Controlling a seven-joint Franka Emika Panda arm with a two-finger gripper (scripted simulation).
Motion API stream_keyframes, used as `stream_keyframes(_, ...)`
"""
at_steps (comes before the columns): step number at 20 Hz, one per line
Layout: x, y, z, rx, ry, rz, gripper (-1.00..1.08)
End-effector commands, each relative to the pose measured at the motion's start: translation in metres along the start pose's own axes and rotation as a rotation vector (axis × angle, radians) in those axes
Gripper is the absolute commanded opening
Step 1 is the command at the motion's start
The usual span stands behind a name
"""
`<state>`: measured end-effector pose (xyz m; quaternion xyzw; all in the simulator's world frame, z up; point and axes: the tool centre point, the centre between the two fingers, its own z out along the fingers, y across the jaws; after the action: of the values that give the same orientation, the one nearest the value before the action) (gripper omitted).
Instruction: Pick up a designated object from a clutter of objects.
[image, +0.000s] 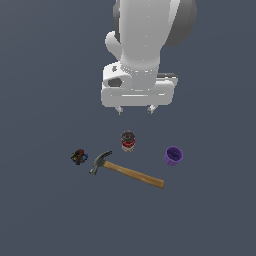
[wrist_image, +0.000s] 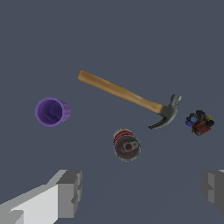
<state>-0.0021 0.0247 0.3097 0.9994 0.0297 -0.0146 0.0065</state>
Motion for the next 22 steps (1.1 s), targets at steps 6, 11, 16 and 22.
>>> stream_keyframes(6, -0.001, 0.001, 0.003, 0.014, -0.001, 0.022, 1.00)
stream_keyframes(11, -0.002, 0.003, 0.007, 0.034, -0.003, 0.055, 1.00)
stream_keyframes(16, -0.002, 0.003, 0.007, 0.032, -0.003, 0.053, 1.00)
stream_keyframes(22, -0.002, 0.004, 0.020, 0.031, 0.000, 0.029, 1.00)
